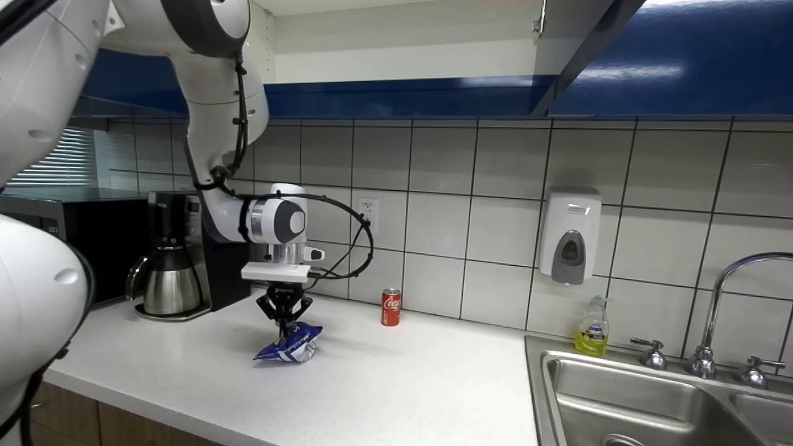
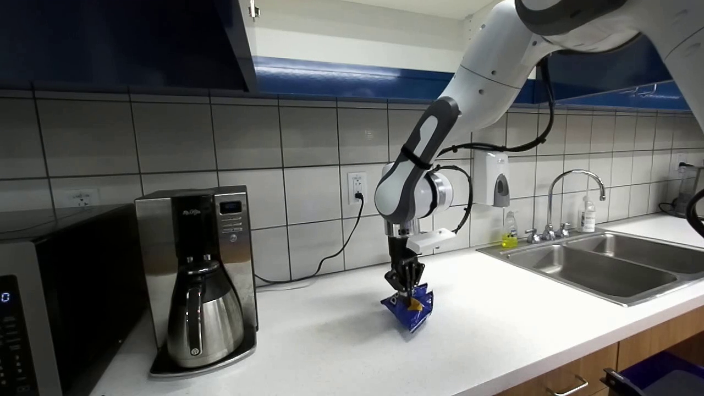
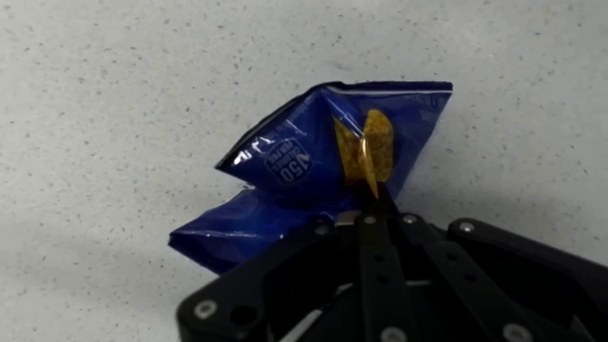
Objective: Put the blue packet in the cabinet
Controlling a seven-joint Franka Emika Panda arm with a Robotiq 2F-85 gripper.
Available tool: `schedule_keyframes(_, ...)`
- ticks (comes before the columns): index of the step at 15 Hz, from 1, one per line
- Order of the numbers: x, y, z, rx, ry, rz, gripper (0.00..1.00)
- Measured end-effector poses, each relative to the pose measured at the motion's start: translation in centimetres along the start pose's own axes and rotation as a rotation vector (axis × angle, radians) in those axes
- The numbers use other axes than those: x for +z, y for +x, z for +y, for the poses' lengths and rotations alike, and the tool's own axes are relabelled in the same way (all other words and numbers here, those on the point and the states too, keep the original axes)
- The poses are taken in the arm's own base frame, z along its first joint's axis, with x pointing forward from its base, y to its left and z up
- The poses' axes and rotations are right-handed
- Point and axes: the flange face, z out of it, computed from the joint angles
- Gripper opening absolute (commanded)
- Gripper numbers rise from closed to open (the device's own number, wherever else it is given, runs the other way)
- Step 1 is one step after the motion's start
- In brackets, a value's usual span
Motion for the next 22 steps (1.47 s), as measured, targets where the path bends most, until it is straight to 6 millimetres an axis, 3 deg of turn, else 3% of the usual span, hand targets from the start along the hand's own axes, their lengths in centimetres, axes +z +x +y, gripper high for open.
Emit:
schedule_keyframes(4,-2.6,-0.4,0.5,0.135,0.125,0.058,0.0)
schedule_keyframes(9,-6.1,-2.5,1.6,0.181,0.17,0.087,0.0)
schedule_keyframes(22,-14.6,-12.4,3.7,0.146,0.166,0.044,0.0)
